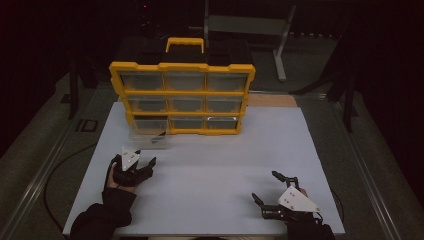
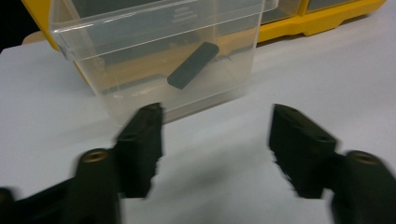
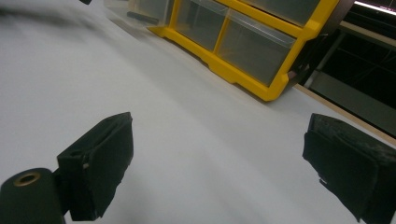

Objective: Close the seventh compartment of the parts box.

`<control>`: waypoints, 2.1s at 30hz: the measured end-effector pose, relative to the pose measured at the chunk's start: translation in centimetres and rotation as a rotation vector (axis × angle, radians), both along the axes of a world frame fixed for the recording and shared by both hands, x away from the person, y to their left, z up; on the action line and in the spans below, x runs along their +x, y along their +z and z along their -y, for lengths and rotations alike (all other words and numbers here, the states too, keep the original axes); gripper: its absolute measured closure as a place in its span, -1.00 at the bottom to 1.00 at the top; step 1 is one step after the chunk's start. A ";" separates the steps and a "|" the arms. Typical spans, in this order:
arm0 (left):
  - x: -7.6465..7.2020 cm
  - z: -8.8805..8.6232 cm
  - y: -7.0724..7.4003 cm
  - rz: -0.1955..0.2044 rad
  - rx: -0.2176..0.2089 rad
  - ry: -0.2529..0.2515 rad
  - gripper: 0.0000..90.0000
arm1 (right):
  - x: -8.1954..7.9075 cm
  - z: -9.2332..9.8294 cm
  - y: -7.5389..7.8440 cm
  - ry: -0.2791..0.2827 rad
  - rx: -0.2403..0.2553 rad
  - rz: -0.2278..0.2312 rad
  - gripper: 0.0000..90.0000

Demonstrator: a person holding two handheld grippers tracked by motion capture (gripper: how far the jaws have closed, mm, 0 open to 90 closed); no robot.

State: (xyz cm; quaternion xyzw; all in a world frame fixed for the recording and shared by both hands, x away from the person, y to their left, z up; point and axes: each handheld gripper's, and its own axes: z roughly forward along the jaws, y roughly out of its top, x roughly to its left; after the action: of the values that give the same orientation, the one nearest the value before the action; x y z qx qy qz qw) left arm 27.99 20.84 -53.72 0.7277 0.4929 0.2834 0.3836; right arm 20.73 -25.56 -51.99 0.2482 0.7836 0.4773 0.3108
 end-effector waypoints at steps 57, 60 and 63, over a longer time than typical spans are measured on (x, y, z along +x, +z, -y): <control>2.5 -0.3 0.2 -0.023 0.038 0.035 0.99 | 0.0 0.0 0.0 -0.005 -0.005 0.011 -0.81; 2.7 -0.3 0.2 -0.019 0.043 0.038 0.99 | 0.0 0.0 0.0 -0.006 -0.004 0.011 -0.81; 2.9 -0.1 0.1 -0.013 0.052 0.038 1.00 | 0.1 0.0 0.0 -0.006 -0.005 0.010 -0.81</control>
State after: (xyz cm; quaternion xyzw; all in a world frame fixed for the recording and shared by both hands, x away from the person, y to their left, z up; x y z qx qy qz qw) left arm 30.87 20.94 -53.58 0.7298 0.5016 0.2984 0.3560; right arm 20.79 -25.57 -51.97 0.2471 0.7825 0.4757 0.3167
